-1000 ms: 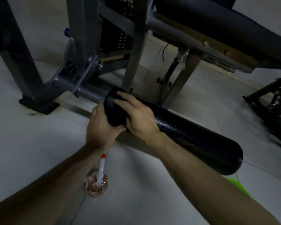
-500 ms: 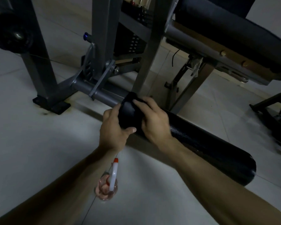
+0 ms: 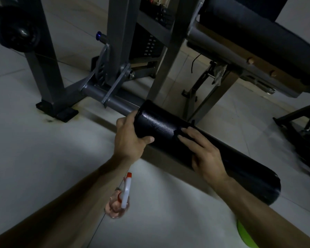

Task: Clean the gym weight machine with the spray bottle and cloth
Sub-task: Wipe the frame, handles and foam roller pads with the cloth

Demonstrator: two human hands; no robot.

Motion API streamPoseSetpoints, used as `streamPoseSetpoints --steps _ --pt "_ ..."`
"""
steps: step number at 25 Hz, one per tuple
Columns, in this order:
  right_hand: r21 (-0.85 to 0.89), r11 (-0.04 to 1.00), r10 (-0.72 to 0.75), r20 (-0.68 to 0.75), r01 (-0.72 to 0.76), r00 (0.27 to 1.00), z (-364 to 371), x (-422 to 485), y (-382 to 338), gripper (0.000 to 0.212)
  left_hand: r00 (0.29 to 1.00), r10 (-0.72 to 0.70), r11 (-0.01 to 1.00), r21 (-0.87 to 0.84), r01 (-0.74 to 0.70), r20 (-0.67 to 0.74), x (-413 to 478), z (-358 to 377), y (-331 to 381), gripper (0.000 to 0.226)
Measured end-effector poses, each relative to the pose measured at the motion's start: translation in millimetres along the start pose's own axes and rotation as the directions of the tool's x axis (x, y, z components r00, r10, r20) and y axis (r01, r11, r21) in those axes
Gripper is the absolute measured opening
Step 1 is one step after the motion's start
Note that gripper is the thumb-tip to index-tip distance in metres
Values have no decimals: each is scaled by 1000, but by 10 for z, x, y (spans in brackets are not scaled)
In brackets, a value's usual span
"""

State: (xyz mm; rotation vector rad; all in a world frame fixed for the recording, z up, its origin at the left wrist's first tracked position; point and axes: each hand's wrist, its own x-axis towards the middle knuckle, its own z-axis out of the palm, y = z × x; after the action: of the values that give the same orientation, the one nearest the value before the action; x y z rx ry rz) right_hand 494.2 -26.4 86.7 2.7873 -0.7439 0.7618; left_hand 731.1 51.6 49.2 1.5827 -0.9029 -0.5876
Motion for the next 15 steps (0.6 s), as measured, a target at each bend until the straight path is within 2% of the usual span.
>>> streamPoseSetpoints --steps 3,6,8,9,12,15 --pt "75 995 69 -40 -66 997 250 440 -303 52 1000 6 1000 28 -6 -16 33 4 19 88" --pt "126 992 32 7 -32 999 558 1073 -696 42 999 43 996 73 -42 -12 53 38 -20 81" --pt "102 995 -22 15 21 1000 547 1050 -615 43 995 88 988 135 -81 -48 26 87 -10 87" --pt "83 996 -39 18 38 999 470 889 -499 46 989 130 968 224 -112 -66 -11 131 18 94" --pt "-44 999 -29 -18 28 999 101 131 -30 46 946 324 808 515 -286 17 -205 392 182 100" --pt "-103 988 104 -73 -111 992 -216 -571 366 57 876 450 672 580 -461 175 -407 709 257 87"
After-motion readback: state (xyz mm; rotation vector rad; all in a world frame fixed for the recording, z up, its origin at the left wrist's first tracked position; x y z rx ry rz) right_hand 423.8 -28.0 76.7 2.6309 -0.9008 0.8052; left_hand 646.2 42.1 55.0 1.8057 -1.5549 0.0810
